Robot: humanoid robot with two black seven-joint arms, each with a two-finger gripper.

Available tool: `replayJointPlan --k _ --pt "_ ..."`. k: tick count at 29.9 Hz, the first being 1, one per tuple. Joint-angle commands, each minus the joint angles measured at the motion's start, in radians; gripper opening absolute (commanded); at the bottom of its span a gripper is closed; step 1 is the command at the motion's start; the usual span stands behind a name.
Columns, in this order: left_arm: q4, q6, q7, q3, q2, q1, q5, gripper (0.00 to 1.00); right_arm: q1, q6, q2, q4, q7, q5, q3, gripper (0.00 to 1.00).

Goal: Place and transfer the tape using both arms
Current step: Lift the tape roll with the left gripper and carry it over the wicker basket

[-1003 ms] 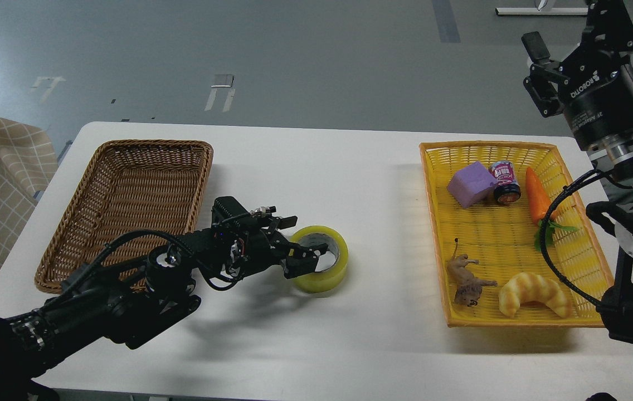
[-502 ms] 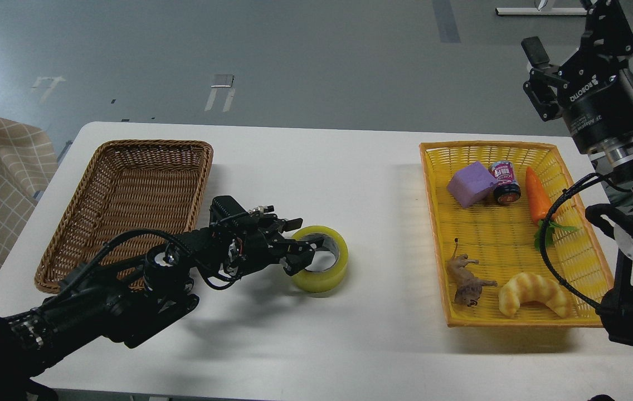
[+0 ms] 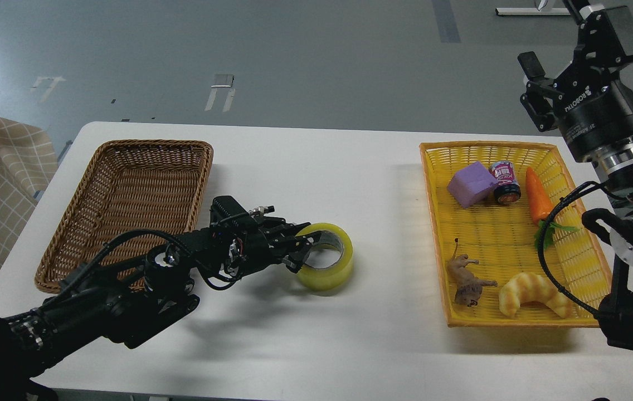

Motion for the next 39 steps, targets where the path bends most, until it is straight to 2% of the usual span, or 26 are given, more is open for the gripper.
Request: replayJointPlan --k 1,8,19,25,28,33,35,39 --pt "-0.002 0.001 0.001 0.000 -0.001 -0.003 0.000 0.15 0.001 -0.018 0.000 -0.008 -0.010 0.002 0.000 0.99" --pt "-0.007 0.002 0.001 -0.003 0.002 -0.033 0.000 0.15 0.005 -0.020 0.000 -0.011 -0.014 0.002 0.000 0.99" --pt "-0.008 0.030 -0.009 -0.003 0.108 -0.148 0.000 0.14 0.003 -0.020 0.000 -0.020 -0.014 0.002 0.000 0.99" --pt "-0.018 0.061 -0.047 -0.004 0.219 -0.194 0.000 0.14 0.006 -0.020 0.000 -0.027 -0.014 0.002 0.000 0.99" --pt "-0.018 0.061 -0.090 -0.004 0.280 -0.223 0.000 0.14 0.008 -0.020 0.000 -0.041 -0.014 0.002 0.000 0.99" --pt "-0.018 0.061 -0.130 -0.003 0.366 -0.245 0.000 0.14 0.012 -0.021 0.000 -0.047 -0.014 0.002 0.000 0.99" --pt "-0.018 0.061 -0.168 -0.003 0.418 -0.237 0.000 0.15 0.014 -0.028 0.000 -0.047 -0.014 0.002 0.000 0.99" --pt "-0.018 0.073 -0.172 0.000 0.484 -0.220 0.000 0.15 0.014 -0.029 0.000 -0.049 -0.014 0.002 -0.001 0.99"
